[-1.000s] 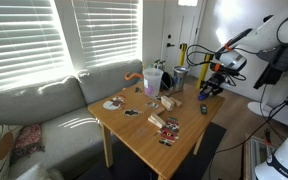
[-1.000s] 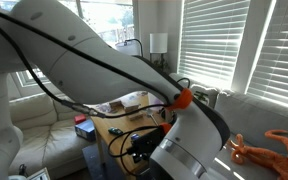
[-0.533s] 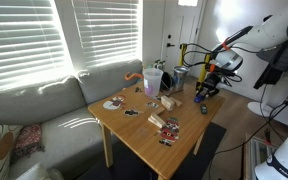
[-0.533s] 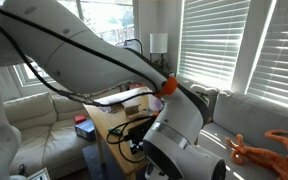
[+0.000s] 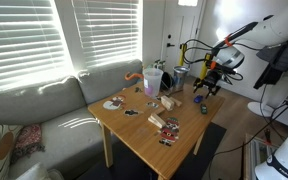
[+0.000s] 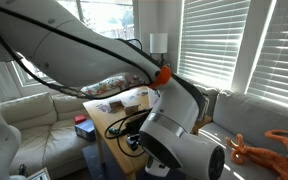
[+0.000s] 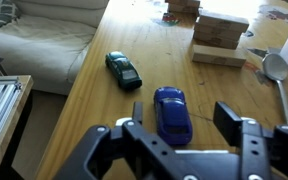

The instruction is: Place the green and blue toy cars upright

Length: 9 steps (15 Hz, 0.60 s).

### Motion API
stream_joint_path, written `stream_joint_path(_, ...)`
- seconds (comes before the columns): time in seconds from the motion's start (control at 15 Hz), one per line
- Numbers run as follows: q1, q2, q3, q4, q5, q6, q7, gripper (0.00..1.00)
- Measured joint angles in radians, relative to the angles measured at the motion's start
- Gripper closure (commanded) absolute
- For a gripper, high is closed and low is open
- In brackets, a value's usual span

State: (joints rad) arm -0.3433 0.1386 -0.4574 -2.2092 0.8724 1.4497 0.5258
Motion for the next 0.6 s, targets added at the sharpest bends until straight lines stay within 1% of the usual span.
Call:
stream_joint_path(0.2, 0.0, -0.065, 0.004, -0.003, -0.051, 0.015, -0.002, 0.0)
stream_joint_path(0.33, 0.0, -0.129, 0.017, -0.003, -0.119, 0.024, -0.011, 0.0)
stream_joint_path(0.6, 0.0, -0.277, 0.073, -0.002, -0.266, 0.032, -0.012, 0.0)
